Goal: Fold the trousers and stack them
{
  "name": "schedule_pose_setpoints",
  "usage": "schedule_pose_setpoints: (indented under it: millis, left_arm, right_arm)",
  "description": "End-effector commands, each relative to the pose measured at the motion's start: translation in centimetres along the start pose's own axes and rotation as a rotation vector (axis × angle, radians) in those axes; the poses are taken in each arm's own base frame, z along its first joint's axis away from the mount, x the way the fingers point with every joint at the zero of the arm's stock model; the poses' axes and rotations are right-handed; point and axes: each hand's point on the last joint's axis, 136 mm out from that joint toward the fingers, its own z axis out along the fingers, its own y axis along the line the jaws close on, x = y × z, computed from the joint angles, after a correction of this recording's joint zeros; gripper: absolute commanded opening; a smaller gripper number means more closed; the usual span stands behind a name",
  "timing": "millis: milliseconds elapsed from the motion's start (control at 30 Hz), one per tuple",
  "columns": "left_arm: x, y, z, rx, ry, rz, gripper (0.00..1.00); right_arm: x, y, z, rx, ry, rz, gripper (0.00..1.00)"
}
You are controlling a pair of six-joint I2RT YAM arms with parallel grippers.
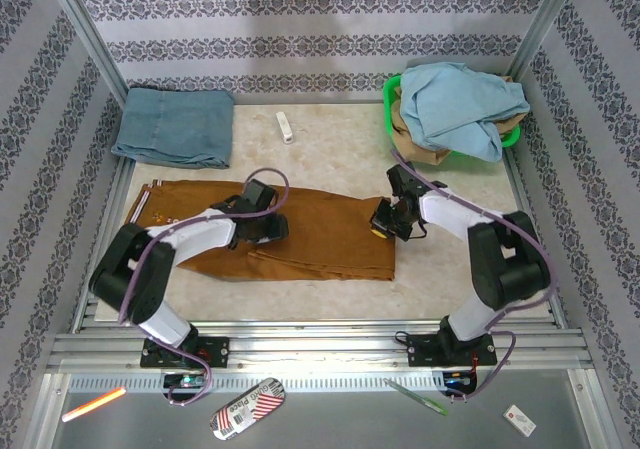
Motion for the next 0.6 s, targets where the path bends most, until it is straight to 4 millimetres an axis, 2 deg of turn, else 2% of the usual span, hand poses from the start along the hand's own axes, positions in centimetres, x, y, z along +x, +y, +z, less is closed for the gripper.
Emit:
schedule_pose_setpoints:
  millis: [0,67,133,200,300,367,467,567]
  left_arm:
    - [1.0,1.9,2.1,-0.003,0.002,-0.065,0.42]
    - [2.5,3.2,3.0,-0.024,0.023,-0.093,0.4]
    - [3.4,3.6,3.1,-0.011,0.03,-0.106,0.4]
    - [4.0,4.0,3.0,-0.012,0.034,-0.112,0.4]
    - [4.0,3.8,2.3,0.001,0.031,-0.102,0.4]
    - [4.0,3.1,1.6,0.022,0.029,-0.108,0.4]
    - [4.6,1.2,1.1,0.047,0.028,-0.106,0.41]
    - [5.5,-1.3,0.9,0.082,0.007,-0.116,0.42]
  right_arm:
    - [-0.4,-1.9,2.0,0.032,0.025,0.0,0.0]
    - [-0.3,-2.2,2.3,0.032,0.048,-0.004,0.0]
    - [-0.5,-2.0,1.7,-0.006,0.054,-0.011,0.0]
    - [-0.9,-1.6,0.2,-0.035,0.039,-0.02,0.0]
    - [-1.8,-0.8,-3.4,-0.089,-0.012,-0.05,0.0]
    - [-2.7,-0.8,-6.0,-0.114,-0.069,-0.059,0.0]
    - [-4.8,-1.5,-8.8,-0.108,-0.168,-0.064,0.0]
    - [-6.2,-1.1,-9.5,-0.148,-0.174,-0.043,0.0]
